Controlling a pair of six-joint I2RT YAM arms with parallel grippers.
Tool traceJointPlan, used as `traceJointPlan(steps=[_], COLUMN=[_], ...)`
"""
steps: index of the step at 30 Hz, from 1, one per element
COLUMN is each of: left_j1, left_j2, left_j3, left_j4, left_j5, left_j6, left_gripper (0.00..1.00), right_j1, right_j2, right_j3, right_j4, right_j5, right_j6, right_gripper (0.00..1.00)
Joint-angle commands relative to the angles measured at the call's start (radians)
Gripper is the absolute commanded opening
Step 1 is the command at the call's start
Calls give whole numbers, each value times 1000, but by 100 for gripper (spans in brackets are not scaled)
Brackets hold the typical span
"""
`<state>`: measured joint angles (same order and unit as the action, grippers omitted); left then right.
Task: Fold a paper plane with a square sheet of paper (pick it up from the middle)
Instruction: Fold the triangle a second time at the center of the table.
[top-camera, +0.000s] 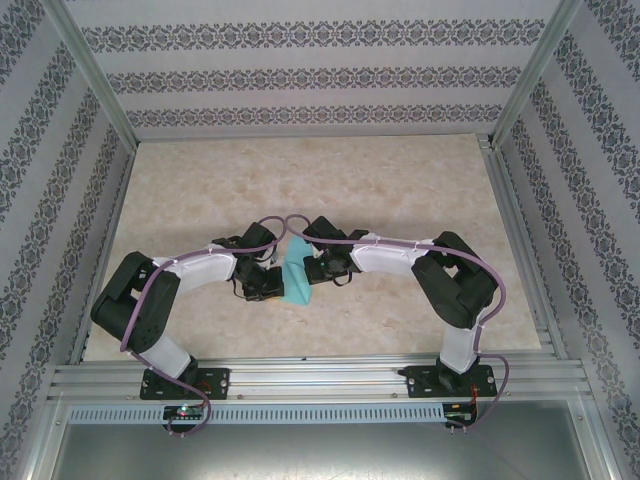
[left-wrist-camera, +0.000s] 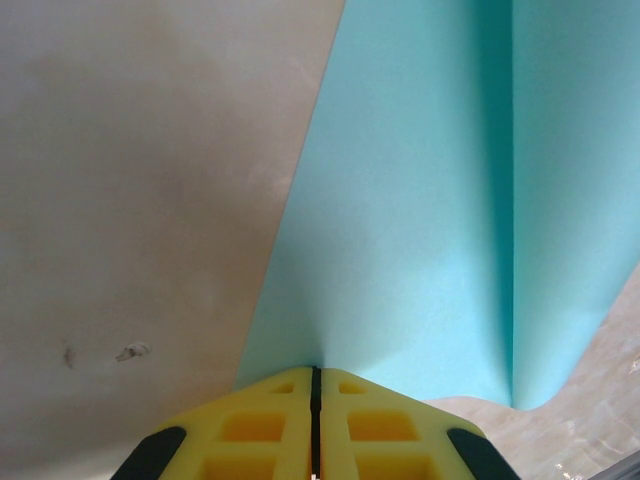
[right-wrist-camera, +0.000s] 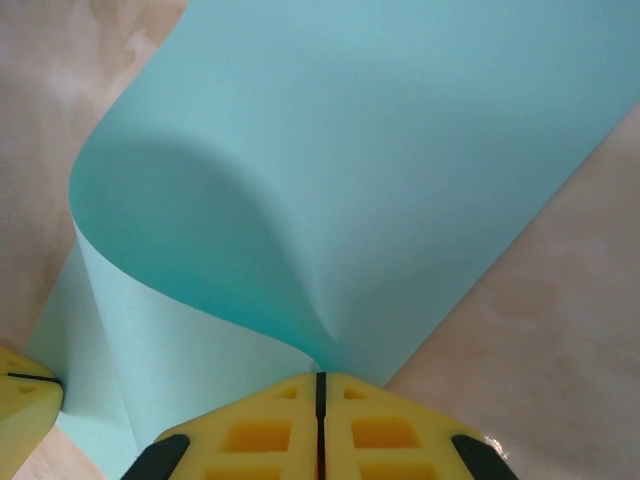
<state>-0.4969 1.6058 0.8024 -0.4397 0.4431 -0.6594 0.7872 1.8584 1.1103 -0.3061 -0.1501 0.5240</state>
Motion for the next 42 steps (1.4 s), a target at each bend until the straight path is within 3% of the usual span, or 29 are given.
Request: traceJointPlan(steps=[1, 42], left_j1=[-19, -23], left_j2=[32, 29], left_j3=[-5, -2], left_j4=[-21, -22], left_j5=[-45, -44], left_j6=[9, 12], left_gripper=[10, 11], right_j1=[-8, 23], right_j2=[18, -4], right_j3=[24, 36], right_j4=[-26, -79], right_j5=[27, 54], right_j6=[17, 47], right_gripper=[8, 8])
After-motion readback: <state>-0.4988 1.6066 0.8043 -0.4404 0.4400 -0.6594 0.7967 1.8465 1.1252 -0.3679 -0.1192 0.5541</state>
